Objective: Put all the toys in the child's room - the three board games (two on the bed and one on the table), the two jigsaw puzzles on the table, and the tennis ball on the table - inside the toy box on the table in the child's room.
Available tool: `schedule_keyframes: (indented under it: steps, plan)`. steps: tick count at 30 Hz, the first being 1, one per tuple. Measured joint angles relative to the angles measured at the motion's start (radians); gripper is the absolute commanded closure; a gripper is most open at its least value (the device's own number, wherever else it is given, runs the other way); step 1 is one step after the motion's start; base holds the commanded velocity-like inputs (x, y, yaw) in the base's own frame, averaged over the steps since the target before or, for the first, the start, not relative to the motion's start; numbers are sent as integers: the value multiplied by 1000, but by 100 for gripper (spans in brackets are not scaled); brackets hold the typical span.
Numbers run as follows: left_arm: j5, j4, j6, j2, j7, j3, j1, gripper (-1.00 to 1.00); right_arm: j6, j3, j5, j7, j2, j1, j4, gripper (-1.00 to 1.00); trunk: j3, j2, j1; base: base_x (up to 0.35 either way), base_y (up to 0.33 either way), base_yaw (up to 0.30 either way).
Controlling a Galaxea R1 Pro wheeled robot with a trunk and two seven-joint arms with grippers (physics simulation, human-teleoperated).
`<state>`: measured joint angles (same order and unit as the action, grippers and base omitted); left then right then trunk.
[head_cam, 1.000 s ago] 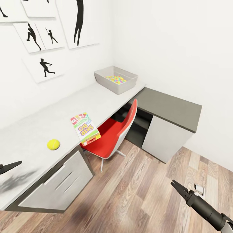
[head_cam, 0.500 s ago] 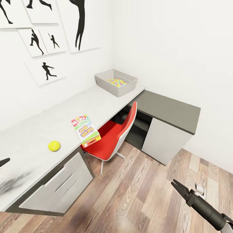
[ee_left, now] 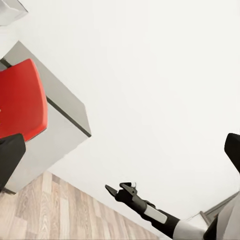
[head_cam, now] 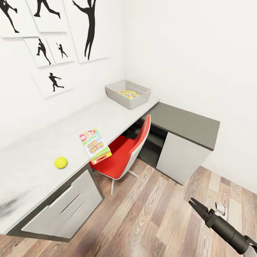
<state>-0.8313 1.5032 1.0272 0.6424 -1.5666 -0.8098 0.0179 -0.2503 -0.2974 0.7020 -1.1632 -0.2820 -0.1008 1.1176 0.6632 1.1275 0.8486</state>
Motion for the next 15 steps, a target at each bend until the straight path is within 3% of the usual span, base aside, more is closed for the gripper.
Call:
schedule_keyframes:
  steps: [3, 10, 15]
  plan:
    - [-1, 0, 0, -2, 0, -21, -5, -100, 0, 0, -1, 0, 0, 0, 0, -100, -5, 0, 0, 0, 0, 0]
    - [-1, 1, 2, -5, 0, -30, -8, -100, 0, 0, -1, 0, 1, 0, 0, -100, -16, 0, 0, -1, -3, 0]
    - [-1, 1, 2, -6, 0, -34, -8, -100, 0, 0, -2, 0, 1, 0, 1, -100, -25, 0, 0, -93, -132, 0]
